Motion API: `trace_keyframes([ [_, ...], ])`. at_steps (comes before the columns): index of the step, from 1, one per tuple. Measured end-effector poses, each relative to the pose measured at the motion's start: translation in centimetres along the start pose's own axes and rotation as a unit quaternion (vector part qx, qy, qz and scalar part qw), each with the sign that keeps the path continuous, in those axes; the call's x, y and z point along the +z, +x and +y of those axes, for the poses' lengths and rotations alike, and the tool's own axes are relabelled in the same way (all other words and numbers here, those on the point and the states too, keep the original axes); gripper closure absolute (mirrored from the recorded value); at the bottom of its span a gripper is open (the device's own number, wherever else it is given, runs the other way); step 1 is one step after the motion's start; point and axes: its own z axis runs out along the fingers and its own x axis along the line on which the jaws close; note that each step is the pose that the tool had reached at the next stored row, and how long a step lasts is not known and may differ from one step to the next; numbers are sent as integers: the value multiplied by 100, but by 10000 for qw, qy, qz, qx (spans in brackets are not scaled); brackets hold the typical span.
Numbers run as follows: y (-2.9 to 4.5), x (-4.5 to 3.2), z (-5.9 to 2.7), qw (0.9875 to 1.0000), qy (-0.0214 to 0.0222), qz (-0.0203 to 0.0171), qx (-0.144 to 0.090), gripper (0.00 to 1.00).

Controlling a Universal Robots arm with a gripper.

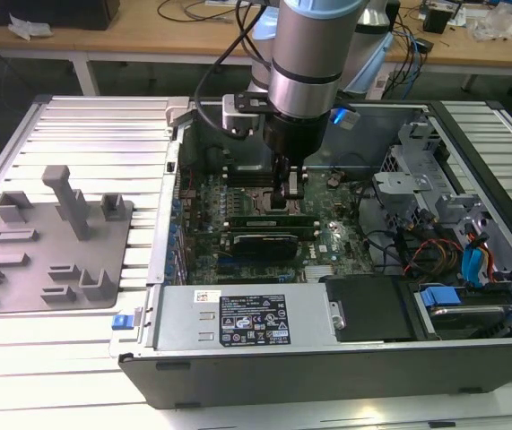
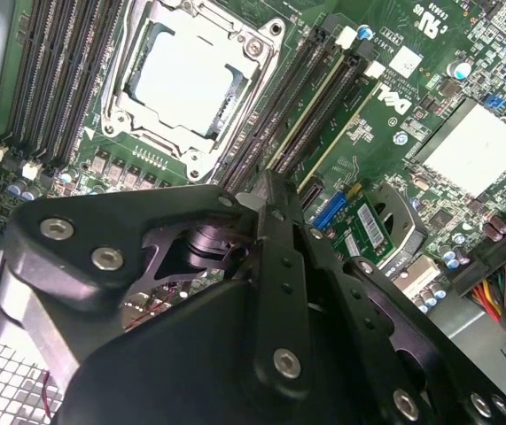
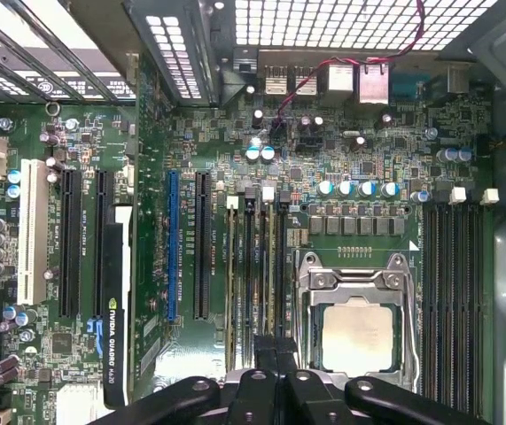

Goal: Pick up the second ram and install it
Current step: 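Insert the second ram into the second slot, then press down the second ram until it locks into place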

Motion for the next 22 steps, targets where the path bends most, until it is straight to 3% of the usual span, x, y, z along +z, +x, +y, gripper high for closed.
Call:
trace_keyframes([
  [13, 0, -1, -9, 10000, 4, 1, 1, 92],
  [22, 3, -9, -254, 10000, 4, 0, 0, 92],
])
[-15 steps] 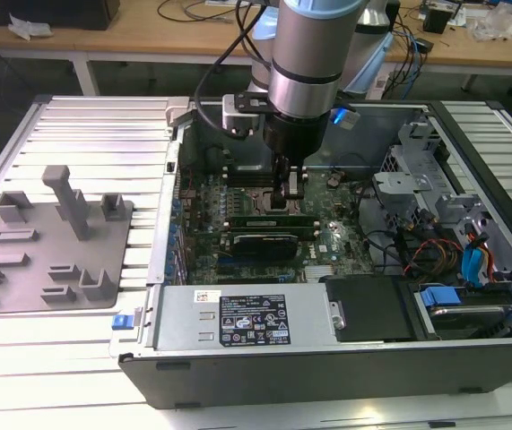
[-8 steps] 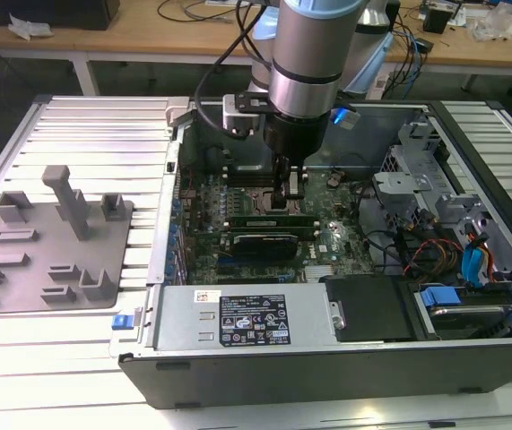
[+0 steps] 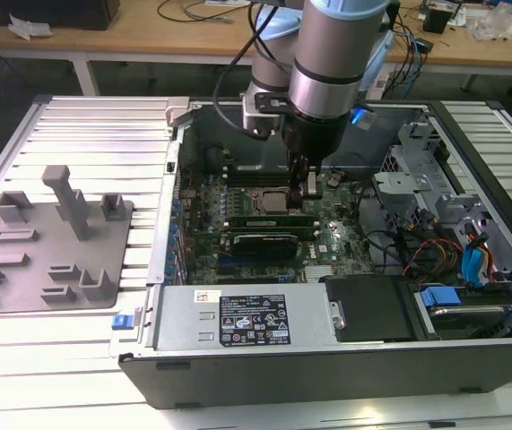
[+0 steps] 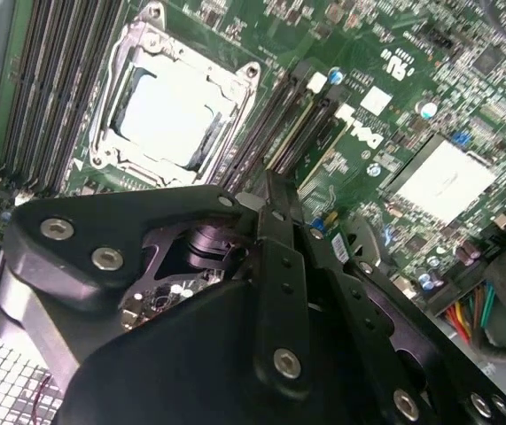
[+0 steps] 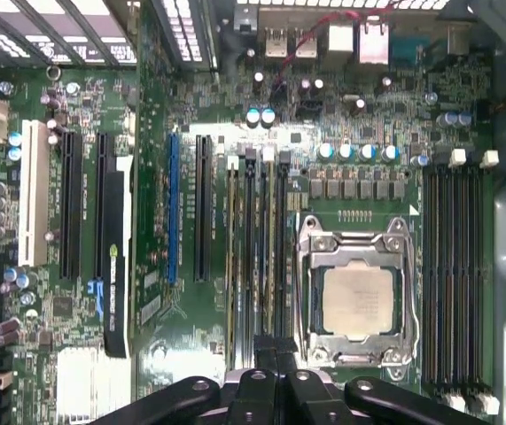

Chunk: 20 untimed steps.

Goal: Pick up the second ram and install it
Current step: 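Press down the second ram until it locks into place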

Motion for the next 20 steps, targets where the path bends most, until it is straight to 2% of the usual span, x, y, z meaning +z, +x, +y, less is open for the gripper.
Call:
trace_keyframes([
  [2, 0, -1, -39, 10000, 0, 0, 0, 92],
  [6, 2, -7, -218, 10000, 0, 0, 0, 92],
  [9, 3, 3, -230, 10000, 0, 0, 0, 92],
  [13, 4, 81, -290, 10000, -13, 0, 0, 92],
  [15, 5, 110, -292, 10000, -14, 0, 4, 92],
  [16, 5, 124, -293, 10000, -13, -3, 78, 92],
  [20, -16, 136, -294, 9999, -12, -5, 134, 92],
])
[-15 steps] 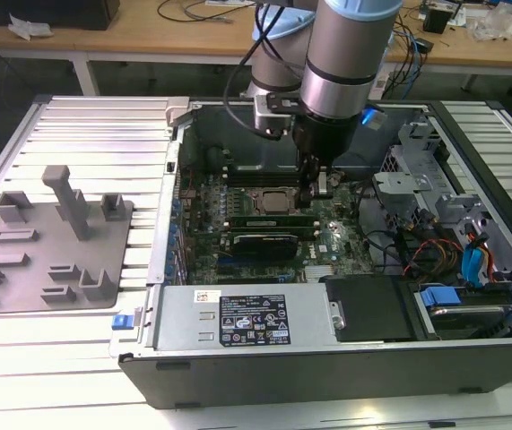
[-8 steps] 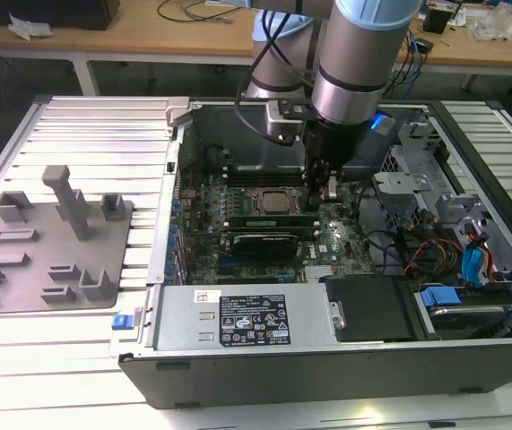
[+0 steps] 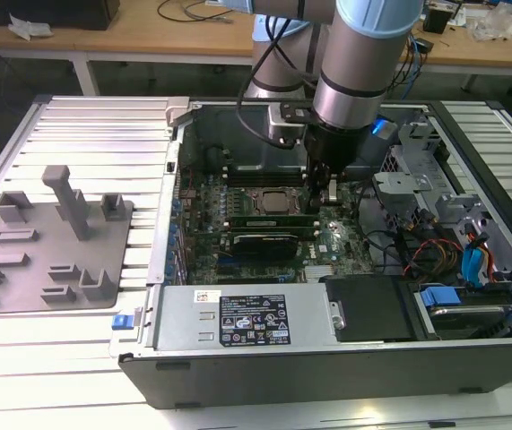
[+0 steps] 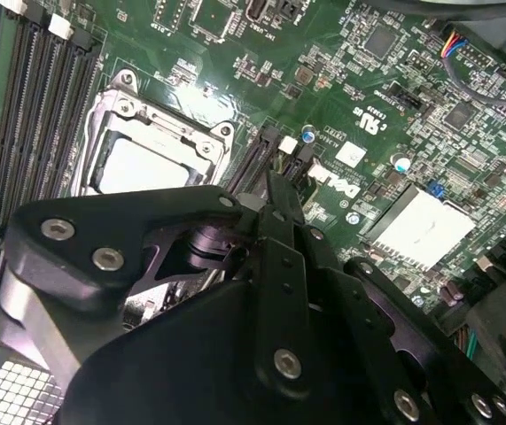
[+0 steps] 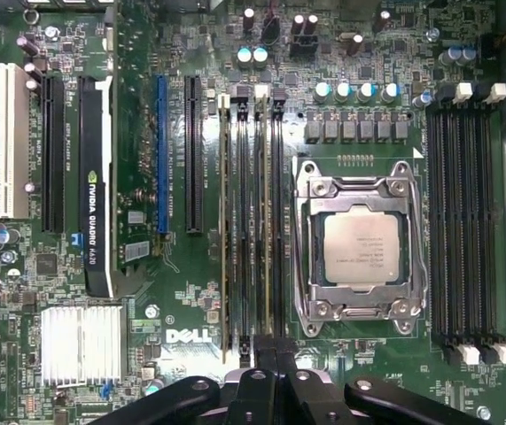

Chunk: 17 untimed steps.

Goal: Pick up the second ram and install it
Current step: 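Press down the second ram until it locks into place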

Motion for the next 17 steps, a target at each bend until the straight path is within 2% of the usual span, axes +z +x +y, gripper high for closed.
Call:
trace_keyframes([
  [2, -12, 39, -1, 10000, 0, 0, 0, 92],
  [11, -12, 119, -4, 10000, 0, 0, 0, 92],
  [17, -11, 135, -5, 10000, 0, 3, 0, 92],
])
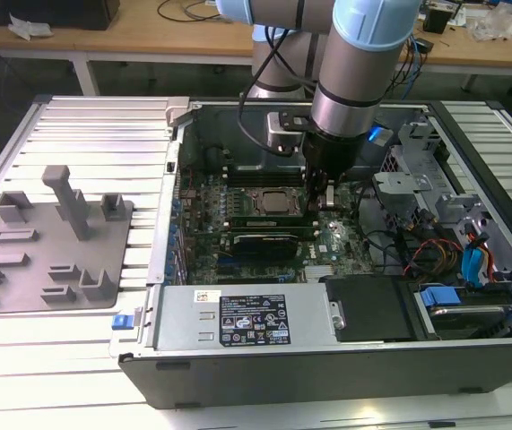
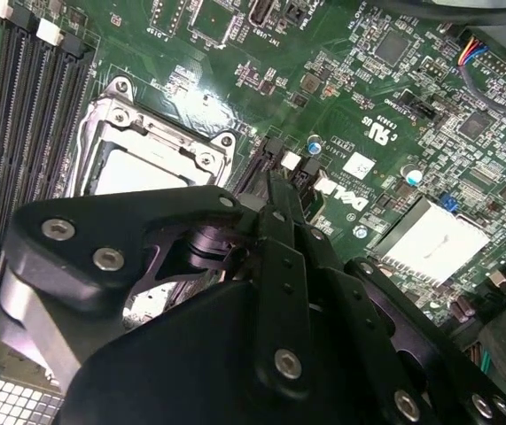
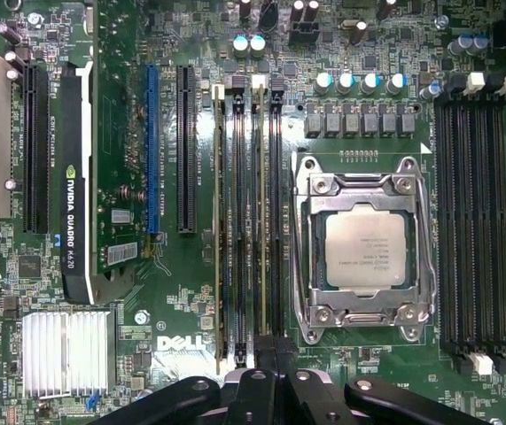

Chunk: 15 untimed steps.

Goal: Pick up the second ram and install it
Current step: 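Press down the second ram until it locks into place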

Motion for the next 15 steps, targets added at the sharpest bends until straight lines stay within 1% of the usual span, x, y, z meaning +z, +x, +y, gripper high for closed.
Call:
trace_keyframes([
  [7, -1, 14, 0, 10000, 0, -2, 0, 92],
  [8, -3, -2, 0, 10000, 2, -7, 0, 92],
  [9, -1, -42, 2, 10000, 0, 11, 1, 92],
  [14, -4, -207, 8, 10000, 1, 24, 1, 92],
  [15, -4, -230, 9, 10000, 1, 26, 1, 92],
])
